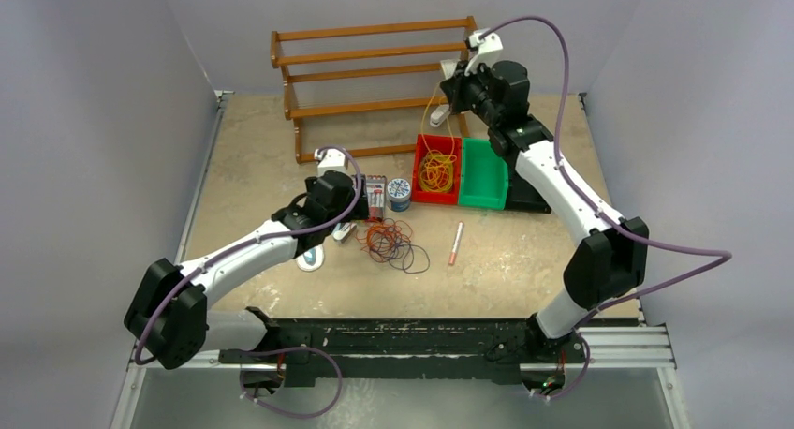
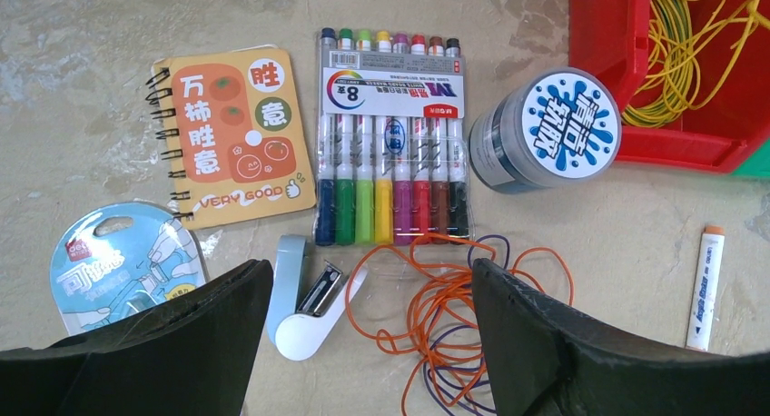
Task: Untangle the cables
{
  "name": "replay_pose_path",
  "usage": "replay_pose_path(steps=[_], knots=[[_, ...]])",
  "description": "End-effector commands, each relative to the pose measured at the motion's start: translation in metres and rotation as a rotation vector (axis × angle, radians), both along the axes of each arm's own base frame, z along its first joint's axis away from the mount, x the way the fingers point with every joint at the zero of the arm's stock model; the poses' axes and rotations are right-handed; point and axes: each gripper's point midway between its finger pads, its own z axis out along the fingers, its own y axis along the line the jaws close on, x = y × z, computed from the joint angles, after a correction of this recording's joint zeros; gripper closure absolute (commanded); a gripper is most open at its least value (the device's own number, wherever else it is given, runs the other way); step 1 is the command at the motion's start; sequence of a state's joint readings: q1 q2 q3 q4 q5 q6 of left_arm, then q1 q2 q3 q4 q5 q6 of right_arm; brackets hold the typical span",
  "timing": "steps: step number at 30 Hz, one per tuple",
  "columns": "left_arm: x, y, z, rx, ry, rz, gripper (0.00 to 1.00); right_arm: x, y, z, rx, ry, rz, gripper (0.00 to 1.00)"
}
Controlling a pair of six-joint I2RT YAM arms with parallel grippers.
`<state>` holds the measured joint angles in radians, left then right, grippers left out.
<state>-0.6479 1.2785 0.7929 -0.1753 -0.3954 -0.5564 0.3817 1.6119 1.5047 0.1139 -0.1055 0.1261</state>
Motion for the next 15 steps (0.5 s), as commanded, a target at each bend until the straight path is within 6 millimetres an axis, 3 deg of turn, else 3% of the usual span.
replay_pose_path(steps=[1,9,15], knots=[[0.011,-0.009,0.021,-0.037,-0.049,-0.014,0.2,0.01,-0.025,0.006,0.031,-0.011,-0.103,1.0],[0.015,-0.032,0.027,-0.123,-0.066,-0.081,0.2,0.02,-0.023,-0.027,0.015,0.021,-0.071,1.0],[0.028,-0.066,0.064,-0.237,-0.188,-0.215,0.18,0.025,-0.019,-0.047,0.029,0.052,-0.046,1.0]])
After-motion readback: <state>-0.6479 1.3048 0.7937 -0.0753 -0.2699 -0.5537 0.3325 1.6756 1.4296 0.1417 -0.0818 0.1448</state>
